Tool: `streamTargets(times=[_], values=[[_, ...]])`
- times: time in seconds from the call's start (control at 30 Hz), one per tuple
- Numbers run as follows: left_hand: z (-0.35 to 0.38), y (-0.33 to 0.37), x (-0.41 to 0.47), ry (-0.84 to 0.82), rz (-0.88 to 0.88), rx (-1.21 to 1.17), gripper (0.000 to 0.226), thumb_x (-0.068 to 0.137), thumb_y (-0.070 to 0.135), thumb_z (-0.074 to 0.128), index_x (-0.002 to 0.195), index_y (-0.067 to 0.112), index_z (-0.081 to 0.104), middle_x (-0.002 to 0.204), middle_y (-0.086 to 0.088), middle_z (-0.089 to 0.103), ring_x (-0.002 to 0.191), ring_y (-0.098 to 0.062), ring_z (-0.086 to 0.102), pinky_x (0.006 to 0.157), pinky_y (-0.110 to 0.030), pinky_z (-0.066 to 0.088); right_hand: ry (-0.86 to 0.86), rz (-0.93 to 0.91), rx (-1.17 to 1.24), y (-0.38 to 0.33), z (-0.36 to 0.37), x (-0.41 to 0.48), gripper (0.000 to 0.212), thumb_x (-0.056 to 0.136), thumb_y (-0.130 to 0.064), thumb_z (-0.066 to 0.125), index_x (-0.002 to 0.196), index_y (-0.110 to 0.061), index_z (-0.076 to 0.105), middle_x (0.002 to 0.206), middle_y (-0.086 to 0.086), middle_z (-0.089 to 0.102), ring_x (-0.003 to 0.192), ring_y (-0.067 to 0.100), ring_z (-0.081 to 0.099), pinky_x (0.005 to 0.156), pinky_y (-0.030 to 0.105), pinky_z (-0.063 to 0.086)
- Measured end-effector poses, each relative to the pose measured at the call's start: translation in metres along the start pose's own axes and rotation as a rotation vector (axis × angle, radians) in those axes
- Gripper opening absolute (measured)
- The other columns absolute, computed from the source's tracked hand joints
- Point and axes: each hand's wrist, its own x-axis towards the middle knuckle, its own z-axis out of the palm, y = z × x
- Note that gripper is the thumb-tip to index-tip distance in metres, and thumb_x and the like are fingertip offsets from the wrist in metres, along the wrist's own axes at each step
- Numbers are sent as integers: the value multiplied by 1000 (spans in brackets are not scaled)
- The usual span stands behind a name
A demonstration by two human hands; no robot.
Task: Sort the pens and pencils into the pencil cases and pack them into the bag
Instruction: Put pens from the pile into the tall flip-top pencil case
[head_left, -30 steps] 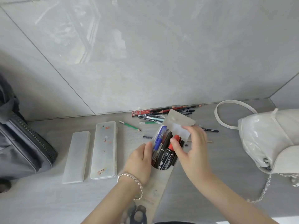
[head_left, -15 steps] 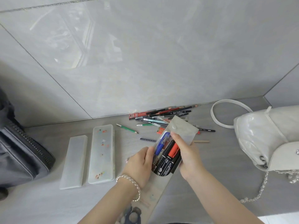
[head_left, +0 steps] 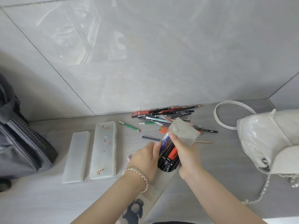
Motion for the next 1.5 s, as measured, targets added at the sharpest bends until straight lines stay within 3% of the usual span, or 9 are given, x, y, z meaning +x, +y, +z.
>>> streamTargets(times=[0.13,0.2,0.4,0.53,0.67,0.83,1.07,1.3,1.5], values=[[-3,8,7,-35,-32,-28,41,94,50,21,98,20,49,91,-6,63,93,-28,59,85,-38,45,17,-62,-33,3,4,-4,30,68,-22,80,94,-17,66,85,-1,70,73,12,64,57,23,46],[-3,9,8,-41,-28,-56,49,91,54,31,126,20,40,106,-6,64,102,-25,59,92,-38,44,67,-79,3,2,4,-5,35,69,-18,79,100,-15,64,88,-1,69,74,10,63,58,23,47],[-7,-16,-20,-174,12,478,128,57,69,65,146,21,-15,147,7,17,136,-17,25,111,-38,29,259,15,145,-4,-14,10,47,64,-28,83,104,-16,63,103,3,69,94,21,66,88,41,53],[-5,-49,-27,-45,-73,494,109,64,57,65,146,28,0,141,14,27,133,-16,26,109,-44,30,281,18,176,-11,-19,14,30,64,-33,82,85,-25,63,95,-1,69,94,21,65,90,43,52],[-3,-60,-24,158,73,214,82,58,34,75,130,28,36,110,18,41,103,-11,29,95,-24,35,254,43,193,-7,-16,12,23,68,-31,78,84,-25,63,99,1,69,93,22,65,91,43,51],[12,-64,-18,331,236,209,85,38,27,76,114,26,37,97,12,51,95,-26,51,88,-18,25,144,61,237,-1,-16,3,23,75,-25,74,95,-26,62,108,2,68,99,20,64,94,42,50],[1,-65,-14,262,126,114,89,42,33,72,126,13,48,99,15,45,104,-17,45,90,-10,12,-242,-129,-77,-10,-31,-10,46,70,-21,77,112,-27,58,112,-6,67,105,10,63,91,34,52],[-2,-64,-15,130,64,58,94,44,40,67,131,18,40,99,21,42,105,-6,36,82,3,10,-193,-531,-444,-32,-52,1,41,94,-2,44,128,-24,50,116,-26,55,99,-25,50,79,-6,35],[0,-58,-16,170,103,23,82,57,21,78,130,22,41,104,16,41,103,-9,28,81,-7,20,-443,-509,-539,-5,-52,-13,50,88,-23,59,133,-35,40,119,-41,52,113,-17,48,90,1,36]])
